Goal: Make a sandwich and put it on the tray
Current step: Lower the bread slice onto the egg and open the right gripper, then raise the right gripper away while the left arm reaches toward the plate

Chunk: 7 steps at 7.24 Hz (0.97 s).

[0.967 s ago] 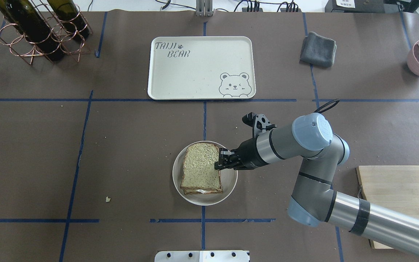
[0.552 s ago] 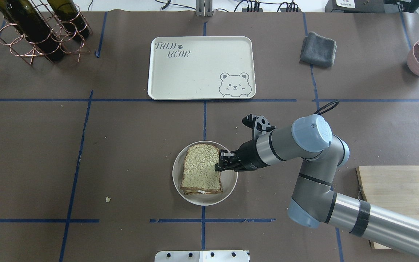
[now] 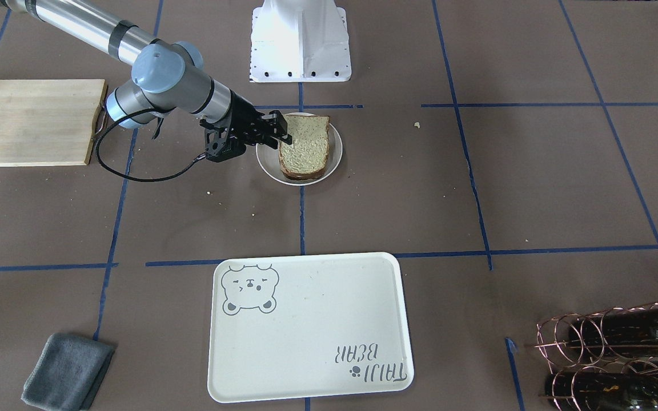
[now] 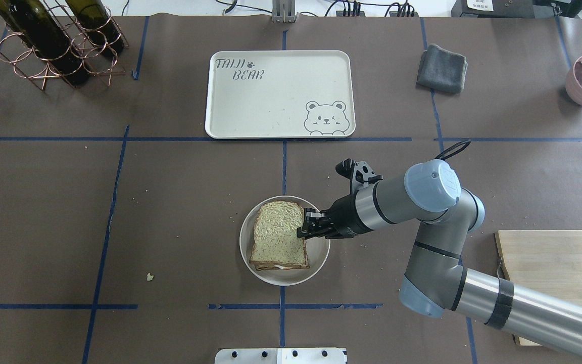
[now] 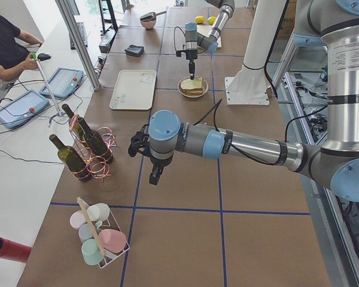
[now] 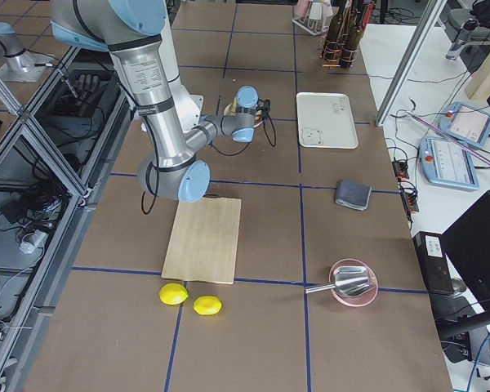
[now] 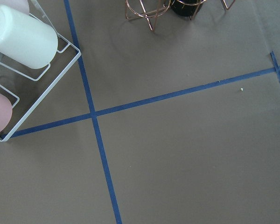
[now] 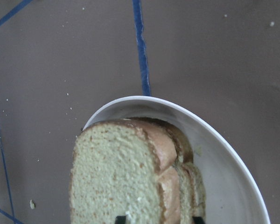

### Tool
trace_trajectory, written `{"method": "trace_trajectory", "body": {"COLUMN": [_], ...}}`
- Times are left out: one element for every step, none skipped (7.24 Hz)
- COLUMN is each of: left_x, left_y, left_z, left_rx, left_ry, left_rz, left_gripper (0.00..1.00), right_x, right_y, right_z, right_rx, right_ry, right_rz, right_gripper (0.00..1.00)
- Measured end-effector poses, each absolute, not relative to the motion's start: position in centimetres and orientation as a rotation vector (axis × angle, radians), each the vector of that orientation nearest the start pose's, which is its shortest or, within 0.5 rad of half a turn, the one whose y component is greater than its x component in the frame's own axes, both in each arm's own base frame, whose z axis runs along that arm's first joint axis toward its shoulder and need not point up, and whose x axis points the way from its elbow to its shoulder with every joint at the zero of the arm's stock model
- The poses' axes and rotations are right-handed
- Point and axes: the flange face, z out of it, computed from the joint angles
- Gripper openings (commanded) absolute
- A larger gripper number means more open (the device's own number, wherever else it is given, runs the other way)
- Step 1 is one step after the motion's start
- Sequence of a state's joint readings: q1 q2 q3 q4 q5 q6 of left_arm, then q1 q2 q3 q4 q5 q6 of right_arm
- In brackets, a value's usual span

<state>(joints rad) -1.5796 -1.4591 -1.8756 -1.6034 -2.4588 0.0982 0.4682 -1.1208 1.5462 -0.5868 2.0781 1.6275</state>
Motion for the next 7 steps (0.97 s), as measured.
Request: {"method": "trace_trajectory", "body": {"left_x": [-5.8,-5.0,-3.3,-0.4,3.3,7.4,11.4], "left_y": [-44.9,-44.9,-45.1,-45.5,-45.5,-45.0,-44.5], "left_z": [54.7,54.4,53.8,52.8,51.3,49.7,48.0], "left_rx": [0.257,0.252,0.237,0.212,0.191,0.157,0.096], "left_ry": [0.89,0.937,0.987,1.025,1.063,1.109,1.151], "left_rz": [0.185,0.19,0.196,0.186,0.166,0.144,0.113], "left_gripper": [1.0,1.0,1.0,1.0,0.98,0.94,0.87], "right_x": [-53.4,-52.6,-51.0,-48.8,-46.4,-43.7,-41.0], "right_y": [-36.9,-37.3,-38.0,-38.4,-38.6,-38.8,-39.0], "right_z": [29.7,29.1,27.9,26.6,26.3,27.4,29.2], "right_rx": [-0.126,-0.118,-0.113,-0.12,-0.131,-0.136,-0.135], "right_ry": [-1.428,-1.435,-1.432,-1.405,-1.365,-1.324,-1.292], "right_rz": [0.076,0.081,0.095,0.118,0.149,0.189,0.227], "right_gripper": [1.0,1.0,1.0,1.0,1.0,1.0,1.0]}}
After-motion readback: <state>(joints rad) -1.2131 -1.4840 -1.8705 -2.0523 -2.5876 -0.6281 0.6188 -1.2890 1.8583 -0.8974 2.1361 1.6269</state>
